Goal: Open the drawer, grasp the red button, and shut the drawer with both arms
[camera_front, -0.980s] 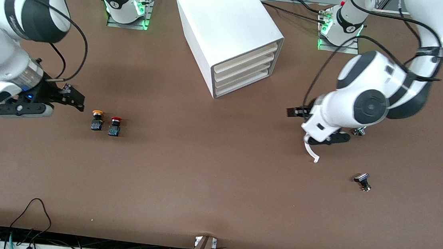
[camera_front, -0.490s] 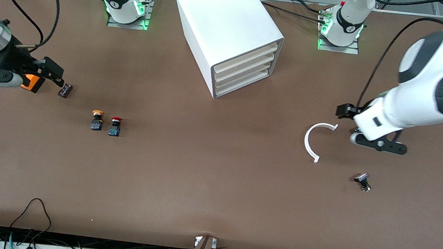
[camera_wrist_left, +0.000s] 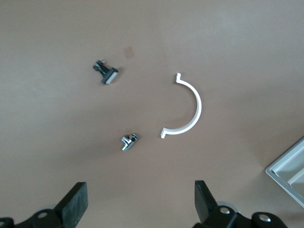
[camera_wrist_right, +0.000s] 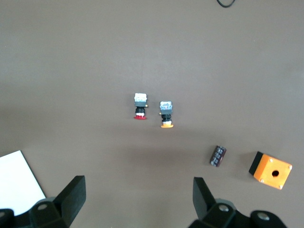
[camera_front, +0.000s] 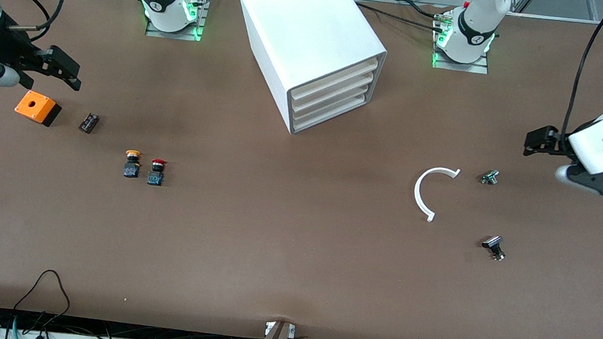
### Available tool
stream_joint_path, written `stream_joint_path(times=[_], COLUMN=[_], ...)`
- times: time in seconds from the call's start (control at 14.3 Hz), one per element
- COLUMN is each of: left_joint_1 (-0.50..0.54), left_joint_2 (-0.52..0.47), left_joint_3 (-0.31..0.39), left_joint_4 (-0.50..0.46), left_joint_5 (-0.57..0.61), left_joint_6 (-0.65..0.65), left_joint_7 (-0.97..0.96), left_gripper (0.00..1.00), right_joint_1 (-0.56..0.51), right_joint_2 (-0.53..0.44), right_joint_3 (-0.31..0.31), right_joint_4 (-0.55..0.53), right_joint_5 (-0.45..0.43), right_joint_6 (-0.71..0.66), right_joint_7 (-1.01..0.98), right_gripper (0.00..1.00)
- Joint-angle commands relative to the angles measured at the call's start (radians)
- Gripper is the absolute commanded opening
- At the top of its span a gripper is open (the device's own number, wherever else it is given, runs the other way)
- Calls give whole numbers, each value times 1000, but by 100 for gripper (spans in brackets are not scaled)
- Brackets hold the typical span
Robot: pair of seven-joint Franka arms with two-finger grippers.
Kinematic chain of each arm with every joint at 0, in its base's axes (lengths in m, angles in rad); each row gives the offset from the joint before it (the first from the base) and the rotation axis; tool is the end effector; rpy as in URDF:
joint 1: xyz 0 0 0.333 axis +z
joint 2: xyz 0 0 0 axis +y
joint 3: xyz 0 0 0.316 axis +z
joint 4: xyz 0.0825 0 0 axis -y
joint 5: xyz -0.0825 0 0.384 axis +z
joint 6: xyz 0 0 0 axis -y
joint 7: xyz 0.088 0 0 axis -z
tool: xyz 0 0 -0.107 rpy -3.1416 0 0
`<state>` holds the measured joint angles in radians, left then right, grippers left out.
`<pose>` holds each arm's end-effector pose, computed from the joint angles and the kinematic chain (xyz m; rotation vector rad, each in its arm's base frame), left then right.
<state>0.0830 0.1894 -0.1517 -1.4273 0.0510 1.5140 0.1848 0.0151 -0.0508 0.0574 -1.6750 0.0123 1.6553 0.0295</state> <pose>0.6035 -0.0272 0.5783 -3.0963 0.3921 0.1588 0.5439 0.0415 0.6104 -3.1296 -0.0659 -0.0477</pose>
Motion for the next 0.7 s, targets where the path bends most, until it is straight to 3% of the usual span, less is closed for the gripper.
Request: stream_joint_path(times=[0.0,0.21,0.49,0.63], left_joint_1=[-152,-186,-196,-200], left_joint_2=[-174,-251,-260,-231], left_joint_3=[165,178,193,179], left_joint_4=[-253,-354,-348,-283], left_joint_5=[-23,-23,-20,-16], left_joint_6=[167,245,220,142], left_joint_7=[7,-126,-160,-166], left_gripper=[99,99,99,99], right_joint_1=[-30,-52,-49,-47], right_joint_2=[-12,-12,-12,-12], right_joint_3=[27,39,39,39], right_joint_4=[0,0,0,0], right_joint_5=[-32,-35,-35,-35], right_joint_6=[-23,-23,-25,-25], right_joint_7=[29,29,29,27], right_gripper=[100,100,100,100])
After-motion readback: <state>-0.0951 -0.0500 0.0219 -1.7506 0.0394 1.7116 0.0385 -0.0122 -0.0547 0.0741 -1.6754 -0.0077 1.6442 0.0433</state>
